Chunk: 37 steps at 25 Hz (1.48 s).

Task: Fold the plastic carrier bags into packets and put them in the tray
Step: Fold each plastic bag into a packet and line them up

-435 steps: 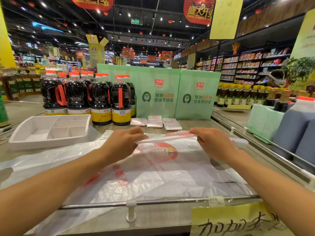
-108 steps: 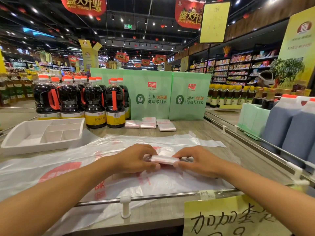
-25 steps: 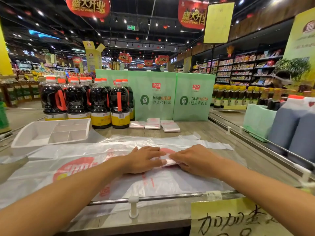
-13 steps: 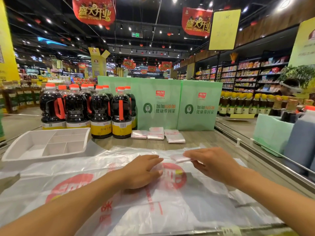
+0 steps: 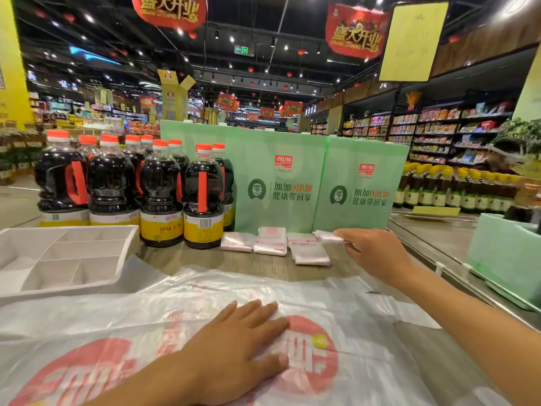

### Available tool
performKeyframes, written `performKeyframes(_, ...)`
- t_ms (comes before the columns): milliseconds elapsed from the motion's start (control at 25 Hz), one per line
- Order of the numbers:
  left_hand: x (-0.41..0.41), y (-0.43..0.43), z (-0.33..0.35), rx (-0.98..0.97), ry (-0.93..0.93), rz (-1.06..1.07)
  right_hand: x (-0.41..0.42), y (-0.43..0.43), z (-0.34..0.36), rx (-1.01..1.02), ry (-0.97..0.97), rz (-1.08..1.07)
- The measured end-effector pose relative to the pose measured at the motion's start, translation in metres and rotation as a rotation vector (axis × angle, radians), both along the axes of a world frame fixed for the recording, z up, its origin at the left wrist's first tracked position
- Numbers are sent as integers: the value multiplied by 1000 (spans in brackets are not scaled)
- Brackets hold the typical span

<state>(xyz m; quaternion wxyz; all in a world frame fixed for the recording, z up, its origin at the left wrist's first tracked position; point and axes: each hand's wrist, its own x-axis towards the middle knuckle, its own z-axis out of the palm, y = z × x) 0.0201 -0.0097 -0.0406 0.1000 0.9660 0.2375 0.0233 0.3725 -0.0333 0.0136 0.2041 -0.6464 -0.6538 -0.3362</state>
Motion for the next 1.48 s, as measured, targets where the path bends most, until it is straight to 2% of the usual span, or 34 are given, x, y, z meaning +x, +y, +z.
performKeyframes(280,2,2,0,-16,-26,7,34,62,-5,-170,28,-121)
performKeyframes(440,2,4,-4,8,-44,16,51,82,-16,-217,84,-185)
performKeyframes(640,2,2,-5,24,-48,30,73,97,-30,-373,106,-275)
performKeyframes(960,1,1,-3,7,-43,34,91,117,-54,-622,396,-200)
performKeyframes(1240,2,1,-2,13,-35,38,90,121,-57,-765,409,-209)
performKeyframes(1480,2,1,-4,23,-37,40,93,125,-60,-779,393,-237)
